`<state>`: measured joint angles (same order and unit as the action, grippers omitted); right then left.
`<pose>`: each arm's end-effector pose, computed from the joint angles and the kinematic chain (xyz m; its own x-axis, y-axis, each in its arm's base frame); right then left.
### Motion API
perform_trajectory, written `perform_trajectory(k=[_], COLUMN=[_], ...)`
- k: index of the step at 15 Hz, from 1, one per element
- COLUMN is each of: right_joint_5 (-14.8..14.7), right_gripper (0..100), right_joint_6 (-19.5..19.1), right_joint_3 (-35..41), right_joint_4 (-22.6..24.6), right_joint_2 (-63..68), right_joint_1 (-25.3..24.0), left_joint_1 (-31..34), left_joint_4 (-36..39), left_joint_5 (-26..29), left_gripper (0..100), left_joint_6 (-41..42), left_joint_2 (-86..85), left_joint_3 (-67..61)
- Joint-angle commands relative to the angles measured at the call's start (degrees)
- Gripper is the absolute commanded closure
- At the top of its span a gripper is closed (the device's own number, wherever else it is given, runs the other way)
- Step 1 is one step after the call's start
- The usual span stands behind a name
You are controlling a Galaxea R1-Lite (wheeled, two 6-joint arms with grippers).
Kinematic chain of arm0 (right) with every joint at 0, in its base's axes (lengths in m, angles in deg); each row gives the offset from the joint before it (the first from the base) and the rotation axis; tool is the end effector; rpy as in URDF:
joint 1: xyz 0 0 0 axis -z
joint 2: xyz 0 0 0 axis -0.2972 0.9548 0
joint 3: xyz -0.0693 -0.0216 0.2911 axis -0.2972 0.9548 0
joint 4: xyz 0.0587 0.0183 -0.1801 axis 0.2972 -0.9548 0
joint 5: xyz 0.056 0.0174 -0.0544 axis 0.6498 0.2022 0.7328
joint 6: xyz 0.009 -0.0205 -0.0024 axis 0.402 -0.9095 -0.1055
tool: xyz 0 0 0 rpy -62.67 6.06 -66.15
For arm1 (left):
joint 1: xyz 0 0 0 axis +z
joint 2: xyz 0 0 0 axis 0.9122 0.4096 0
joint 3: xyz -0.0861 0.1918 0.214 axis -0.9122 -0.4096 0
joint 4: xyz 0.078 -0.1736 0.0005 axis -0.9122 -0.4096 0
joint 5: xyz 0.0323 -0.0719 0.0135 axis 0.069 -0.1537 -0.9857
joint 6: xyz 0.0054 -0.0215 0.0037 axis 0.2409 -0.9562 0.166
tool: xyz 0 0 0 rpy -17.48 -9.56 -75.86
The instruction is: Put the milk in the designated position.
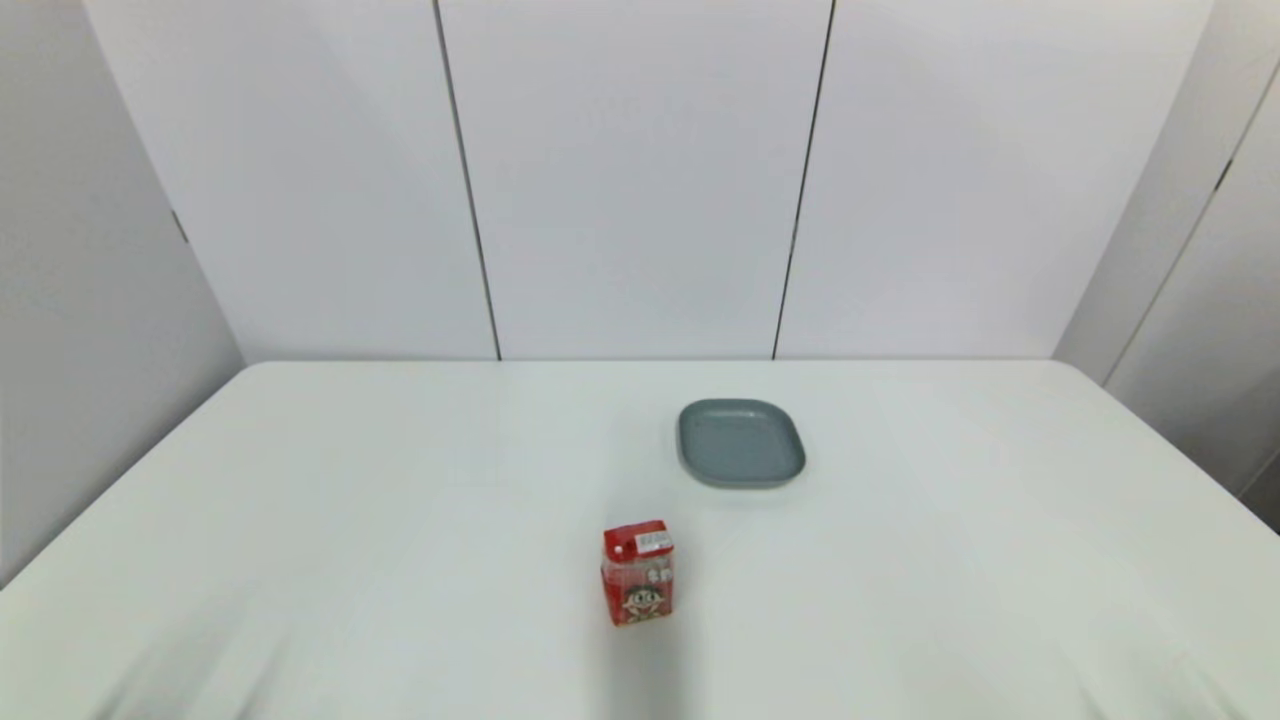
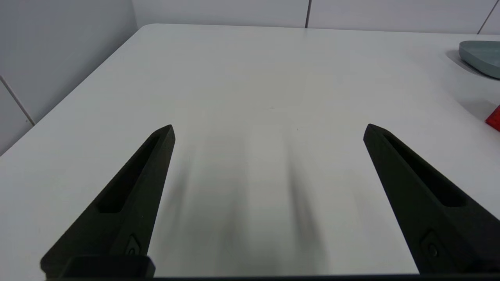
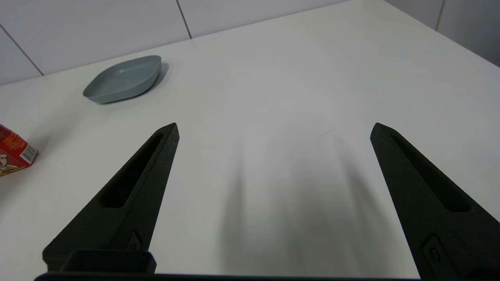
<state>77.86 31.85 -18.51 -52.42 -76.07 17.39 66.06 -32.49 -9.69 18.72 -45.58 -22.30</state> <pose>-0.0229 -0.0013 0.0740 0.9982 -0.0579 -0.0125 0.0592 0.9775 0.2024 -0.0229 -0.0001 0.0762 1.0000 0.0005 0.0086 -0.0004 1.0000 -0.0077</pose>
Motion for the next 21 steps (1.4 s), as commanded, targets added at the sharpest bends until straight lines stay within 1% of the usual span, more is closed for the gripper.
perform_trajectory(k=[1,14,17,18,19,20,21], right_joint_5=[-0.03,-0.03,-0.03,-0.03,-0.03,-0.03,-0.03], right_gripper=[0,0,0,0,0,0,0], right_joint_6=[0.06,0.06,0.06,0.06,0.06,0.06,0.06], right_joint_3=[0.0,0.0,0.0,0.0,0.0,0.0,0.0], right_joint_4=[0.0,0.0,0.0,0.0,0.0,0.0,0.0], right_joint_2=[0.07,0.07,0.07,0.07,0.07,0.07,0.07], right_joint_1=[-0.01,-0.01,-0.01,-0.01,-0.01,-0.01,-0.01], left_joint_1=[0.02,0.02,0.2,0.46,0.9,0.99,0.99], left_joint_4=[0.02,0.02,0.38,1.34,3.98,8.64,15.49], left_joint_5=[-0.03,-0.03,0.06,0.32,2.08,6.21,13.77], left_gripper=[0,0,0,0,0,0,0], left_joint_6=[-0.09,-0.09,1.41,4.13,7.82,10.55,12.74], left_joint_2=[-0.01,-0.01,4.38,7.98,13.52,19.23,28.37], left_joint_3=[0.0,0.0,2.81,4.48,5.62,6.06,6.24])
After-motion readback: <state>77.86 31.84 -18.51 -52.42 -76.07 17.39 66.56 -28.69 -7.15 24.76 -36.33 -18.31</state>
